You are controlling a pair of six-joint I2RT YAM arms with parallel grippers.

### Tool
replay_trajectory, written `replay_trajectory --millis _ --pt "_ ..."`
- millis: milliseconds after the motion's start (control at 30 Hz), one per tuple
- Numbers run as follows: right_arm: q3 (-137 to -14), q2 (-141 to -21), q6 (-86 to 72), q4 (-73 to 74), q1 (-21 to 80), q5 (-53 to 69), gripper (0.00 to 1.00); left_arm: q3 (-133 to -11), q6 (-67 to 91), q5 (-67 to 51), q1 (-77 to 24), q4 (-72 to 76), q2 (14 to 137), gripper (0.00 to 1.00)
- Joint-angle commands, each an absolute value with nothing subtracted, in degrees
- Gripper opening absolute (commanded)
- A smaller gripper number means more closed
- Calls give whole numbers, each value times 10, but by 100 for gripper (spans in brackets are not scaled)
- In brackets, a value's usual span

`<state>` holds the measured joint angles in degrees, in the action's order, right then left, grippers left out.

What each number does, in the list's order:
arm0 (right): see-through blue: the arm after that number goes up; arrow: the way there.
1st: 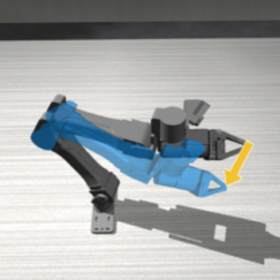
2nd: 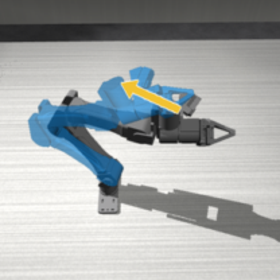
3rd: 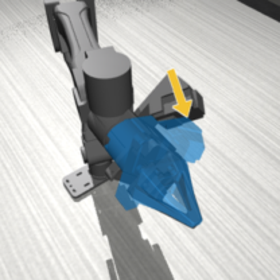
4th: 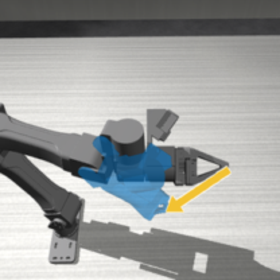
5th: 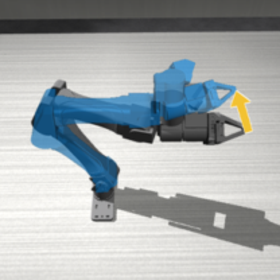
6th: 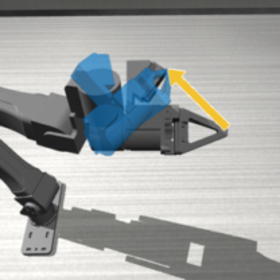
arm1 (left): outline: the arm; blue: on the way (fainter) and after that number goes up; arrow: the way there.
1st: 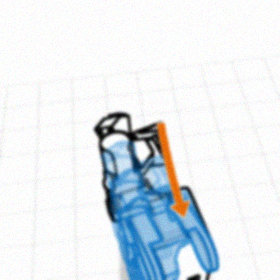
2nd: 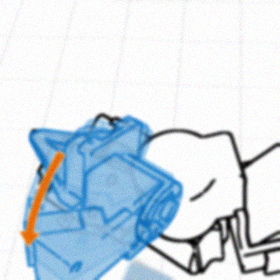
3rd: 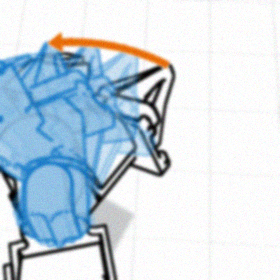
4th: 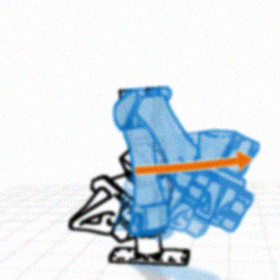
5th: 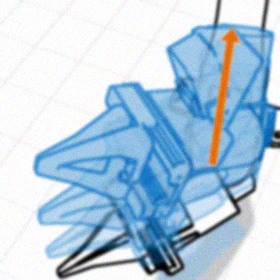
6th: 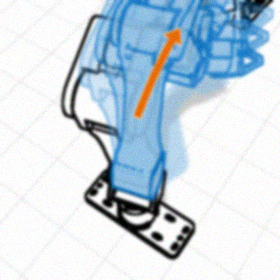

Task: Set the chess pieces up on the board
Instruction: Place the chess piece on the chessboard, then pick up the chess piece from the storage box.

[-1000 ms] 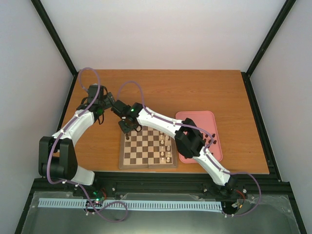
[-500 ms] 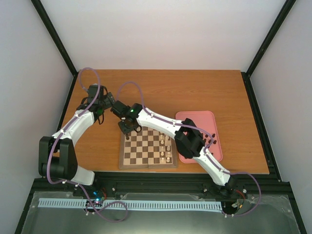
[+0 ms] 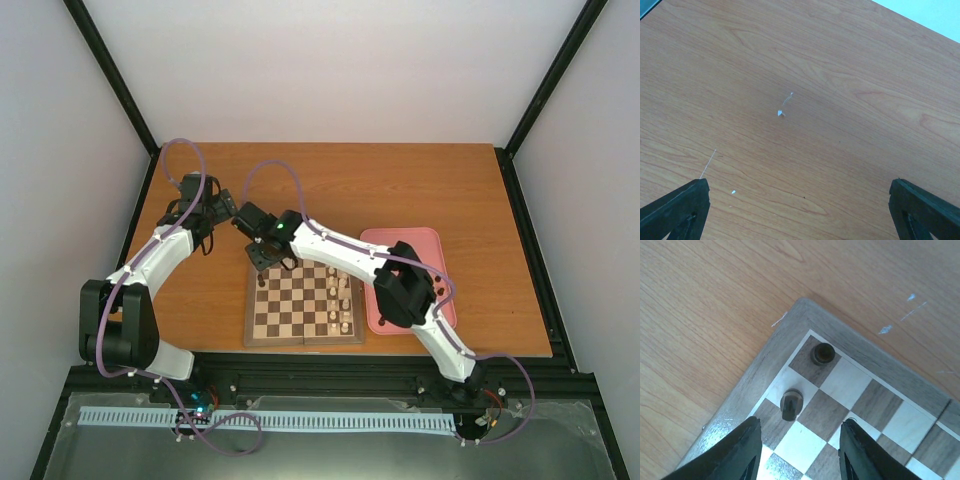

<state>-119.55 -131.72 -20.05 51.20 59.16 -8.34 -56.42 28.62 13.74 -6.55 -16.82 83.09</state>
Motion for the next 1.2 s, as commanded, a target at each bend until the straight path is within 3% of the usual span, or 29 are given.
replay_trajectory --millis 0,33,67,133,467,800,1167 --pt "-1163 -1252 -193 476 595 -107 45 -589 280 150 -69 -174 839 100" --pt "-1148 -1238 -192 467 594 -111 46 -591 280 153 -69 -176 840 100" --pt "-1130 -1221 -192 457 593 -116 57 -593 279 157 -69 -177 840 100" --pt "-1089 -1183 -195 439 590 -125 59 -594 279 161 -69 -180 840 100" --pt "-826 -967 -249 408 511 -185 59 -601 280 161 -69 -180 851 100" --pt "-571 -736 -336 467 412 -220 58 -603 279 173 -77 -185 847 100" --pt "-456 -632 -416 550 361 -139 53 -599 279 170 -83 -183 843 100"
